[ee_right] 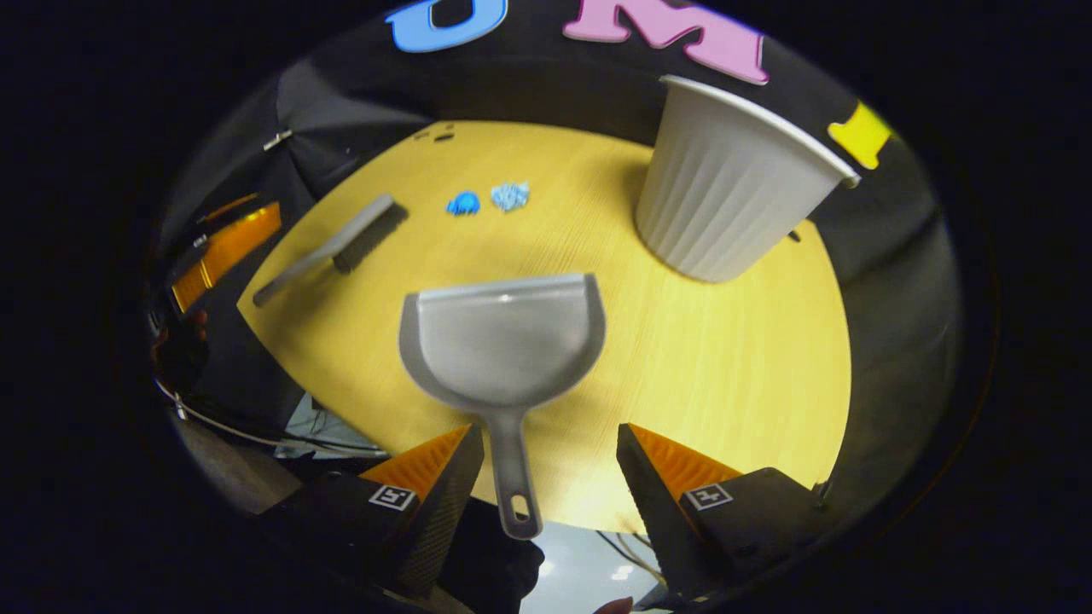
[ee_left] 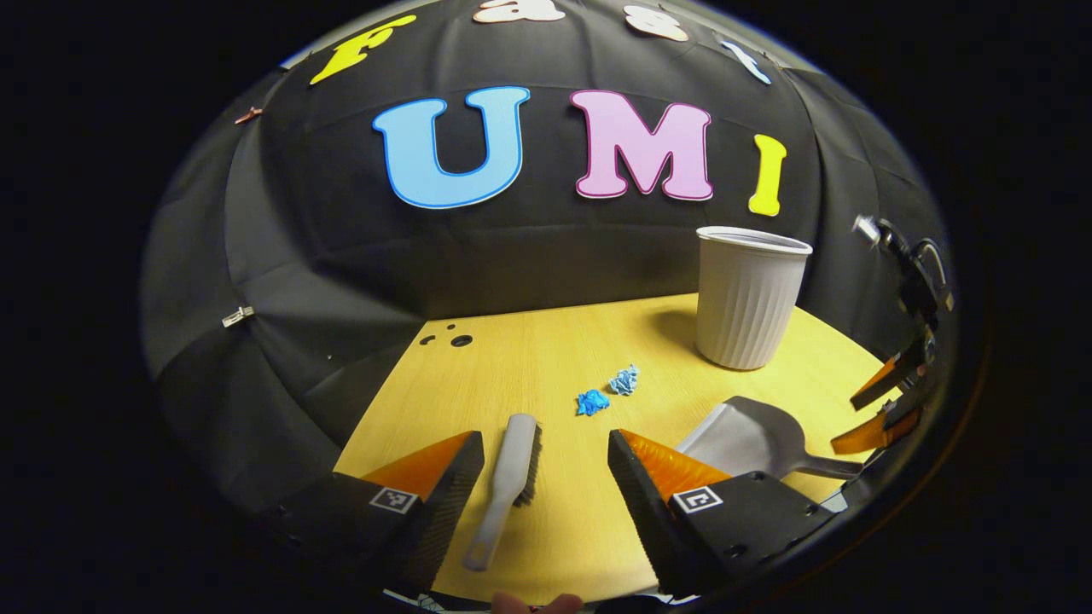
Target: Pick up the small broom and dustpan from the desktop, sweep the trash into the dustpan with the broom, and then empty the trash into the garbage bin.
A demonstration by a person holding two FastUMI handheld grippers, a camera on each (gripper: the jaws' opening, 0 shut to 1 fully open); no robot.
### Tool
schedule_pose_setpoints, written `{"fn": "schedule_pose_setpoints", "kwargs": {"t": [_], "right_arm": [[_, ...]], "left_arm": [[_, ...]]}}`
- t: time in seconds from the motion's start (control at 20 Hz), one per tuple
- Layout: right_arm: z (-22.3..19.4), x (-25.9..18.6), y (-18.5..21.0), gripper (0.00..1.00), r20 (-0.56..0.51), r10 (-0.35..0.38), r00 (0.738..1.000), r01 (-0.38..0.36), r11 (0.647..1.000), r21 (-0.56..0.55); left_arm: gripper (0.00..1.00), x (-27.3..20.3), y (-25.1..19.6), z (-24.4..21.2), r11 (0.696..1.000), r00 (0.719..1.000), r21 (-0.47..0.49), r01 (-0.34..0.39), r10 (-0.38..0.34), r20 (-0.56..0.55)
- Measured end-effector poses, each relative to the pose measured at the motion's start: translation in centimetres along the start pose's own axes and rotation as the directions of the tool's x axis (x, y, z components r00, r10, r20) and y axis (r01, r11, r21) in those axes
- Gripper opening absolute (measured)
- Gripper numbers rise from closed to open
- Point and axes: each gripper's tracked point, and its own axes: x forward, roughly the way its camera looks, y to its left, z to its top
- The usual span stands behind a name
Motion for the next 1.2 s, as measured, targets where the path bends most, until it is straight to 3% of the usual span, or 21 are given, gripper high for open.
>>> {"fn": "schedule_pose_setpoints", "kwargs": {"t": [0.25, 0.6, 0.7, 0.9, 0.95, 1.05, 1.1, 1.15, 1.2], "right_arm": [[-1.6, 5.1, 1.8, 0.96, -0.145, 0.016, 0.989, -0.021, 0.999, -0.034], [-0.8, 8.9, 2.5, 0.90, -0.214, -0.025, 0.976, 0.004, 0.995, -0.099], [-1.0, 9.4, 3.3, 0.84, -0.245, -0.004, 0.970, -0.016, 0.997, -0.082], [-1.1, 9.3, 2.8, 0.53, -0.265, 0.017, 0.964, -0.025, 0.999, -0.030], [-1.2, 9.1, 2.9, 0.43, -0.269, 0.016, 0.963, -0.028, 0.999, -0.040], [-1.1, 9.5, 2.9, 0.43, -0.271, 0.013, 0.962, -0.028, 0.998, -0.052], [-0.9, 9.4, 2.9, 0.42, -0.269, 0.014, 0.963, -0.028, 0.998, -0.049], [-1.0, 9.4, 3.0, 0.31, -0.268, 0.014, 0.963, -0.028, 0.999, -0.047], [-1.0, 9.5, 3.0, 0.37, -0.267, 0.014, 0.963, -0.028, 0.998, -0.048]], "left_arm": [[0.93, -0.5, 1.2, -0.9, 1.000, 1.000, 0.006, -0.017, 0.017, -0.008], [0.93, -0.5, 2.8, -2.0, 0.999, 0.998, 0.001, -0.039, 0.039, -0.044], [0.93, -0.3, 3.3, -2.4, 0.999, 0.998, 0.008, -0.034, 0.034, -0.060], [0.93, 0.9, 4.2, -3.6, 0.999, 0.988, 0.036, 0.010, -0.005, -0.155], [0.93, 1.3, 4.4, -4.2, 0.998, 0.980, 0.050, 0.025, -0.014, -0.200], [0.93, 2.8, 4.6, -5.1, 0.996, 0.959, 0.054, 0.077, -0.059, -0.279], [0.93, 3.3, 4.4, -5.9, 0.993, 0.937, 0.047, 0.112, -0.090, -0.336], [0.93, 3.6, 4.2, -7.0, 0.989, 0.910, 0.035, 0.145, -0.119, -0.397], [0.93, 3.9, 4.4, -8.7, 0.987, 0.876, 0.029, 0.161, -0.129, -0.465]]}}
